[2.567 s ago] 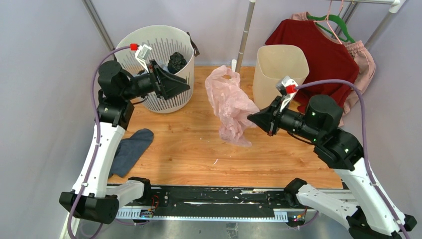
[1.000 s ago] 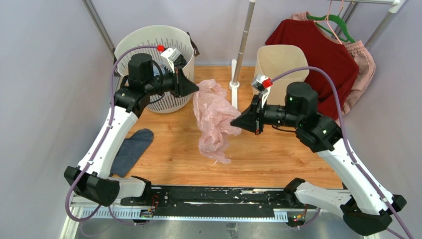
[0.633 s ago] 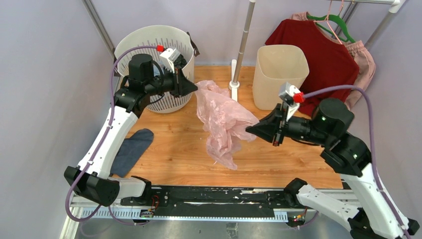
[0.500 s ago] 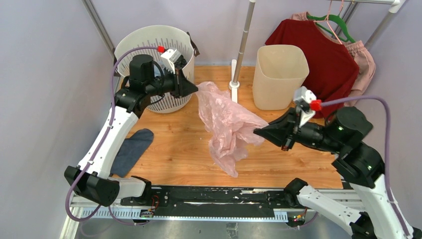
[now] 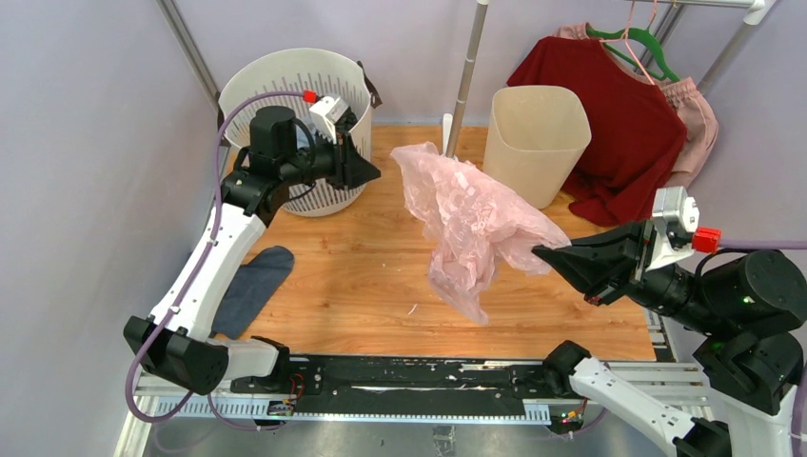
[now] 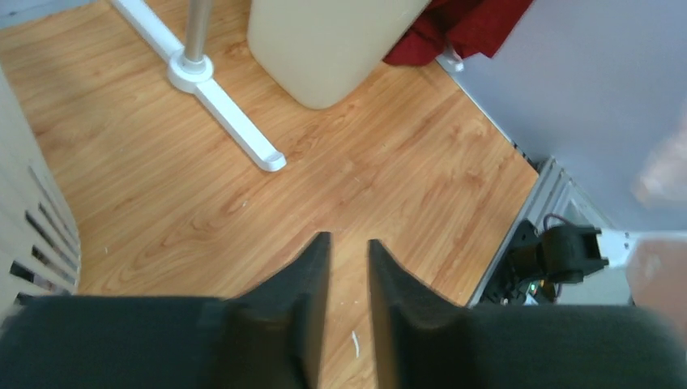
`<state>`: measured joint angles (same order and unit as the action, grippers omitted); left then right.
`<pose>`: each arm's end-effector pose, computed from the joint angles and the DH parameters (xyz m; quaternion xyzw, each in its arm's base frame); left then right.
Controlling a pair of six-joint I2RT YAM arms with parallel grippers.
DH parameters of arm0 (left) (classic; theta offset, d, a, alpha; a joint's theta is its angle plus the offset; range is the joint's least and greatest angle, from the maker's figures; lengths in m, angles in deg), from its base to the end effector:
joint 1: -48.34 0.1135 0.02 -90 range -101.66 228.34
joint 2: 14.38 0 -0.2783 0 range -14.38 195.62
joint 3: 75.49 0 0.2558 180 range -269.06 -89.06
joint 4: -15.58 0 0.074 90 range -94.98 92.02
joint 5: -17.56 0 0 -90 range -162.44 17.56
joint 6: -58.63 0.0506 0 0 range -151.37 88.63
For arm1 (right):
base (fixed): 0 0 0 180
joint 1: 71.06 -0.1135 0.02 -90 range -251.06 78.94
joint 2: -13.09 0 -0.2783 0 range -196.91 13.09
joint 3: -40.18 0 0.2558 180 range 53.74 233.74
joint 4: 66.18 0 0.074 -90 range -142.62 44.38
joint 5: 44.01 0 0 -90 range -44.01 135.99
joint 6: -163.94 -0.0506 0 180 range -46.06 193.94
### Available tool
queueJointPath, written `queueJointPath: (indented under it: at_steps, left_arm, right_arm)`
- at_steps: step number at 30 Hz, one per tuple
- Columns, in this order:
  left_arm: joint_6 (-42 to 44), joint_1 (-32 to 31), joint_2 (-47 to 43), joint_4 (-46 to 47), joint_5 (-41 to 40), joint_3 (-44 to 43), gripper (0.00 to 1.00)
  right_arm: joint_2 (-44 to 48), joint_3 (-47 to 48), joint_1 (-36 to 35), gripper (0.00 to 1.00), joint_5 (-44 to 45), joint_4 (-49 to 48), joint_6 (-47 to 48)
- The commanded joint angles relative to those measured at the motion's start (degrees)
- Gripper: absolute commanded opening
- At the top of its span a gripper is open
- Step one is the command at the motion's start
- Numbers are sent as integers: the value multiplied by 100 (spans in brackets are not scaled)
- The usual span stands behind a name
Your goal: Put the trash bags into the trash bin
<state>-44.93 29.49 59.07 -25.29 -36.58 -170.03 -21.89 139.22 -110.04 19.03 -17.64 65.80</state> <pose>0.2626 -0.1210 0.4334 0.2128 0.7693 -0.3945 0.4552 0.0000 0.0296 0.5349 -0.3354 0.5180 0.4388 0.6533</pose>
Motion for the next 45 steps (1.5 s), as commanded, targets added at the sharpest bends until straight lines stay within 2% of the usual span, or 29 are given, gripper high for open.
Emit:
queueJointPath:
  at_steps: [1, 3, 5, 9, 18, 39, 41, 43, 45]
  left_arm:
    - [-145, 4, -277, 289, 748, 186, 35]
    - [-485, 4, -564, 1028, 1285, 504, 47]
    - [-902, 4, -855, 1656, 1758, 782, 54]
    - [-1658, 4, -1174, 2575, 2301, 1208, 59]
    - [-2238, -132, -1272, 3351, 2258, 1977, 72]
    - [-2612, -286, -763, 3680, 1707, 1964, 76]
    - [-2621, -303, -708, 3677, 1655, 1958, 65]
    - [-2625, -303, -641, 3676, 1676, 1938, 37]
    - [-2625, -303, -580, 3677, 1745, 1932, 16]
  right_arm:
    - [-76, -45, -66, 0, 644, 109, 52]
    - [-85, -134, -69, 0, 649, -84, 4]
    - [-117, -192, -67, 0, 635, -290, -35]
    - [-269, -233, -67, 0, 643, -502, -38]
    - [-586, -567, -68, 0, 492, -1175, -162]
    - [-1093, -1058, -66, 0, -201, -2083, -663]
    - [-1089, -1128, -72, 0, -208, -2156, -705]
    - [-1066, -1161, -68, 0, -169, -2172, -709]
    - [-1046, -1137, -68, 0, -103, -2147, -678]
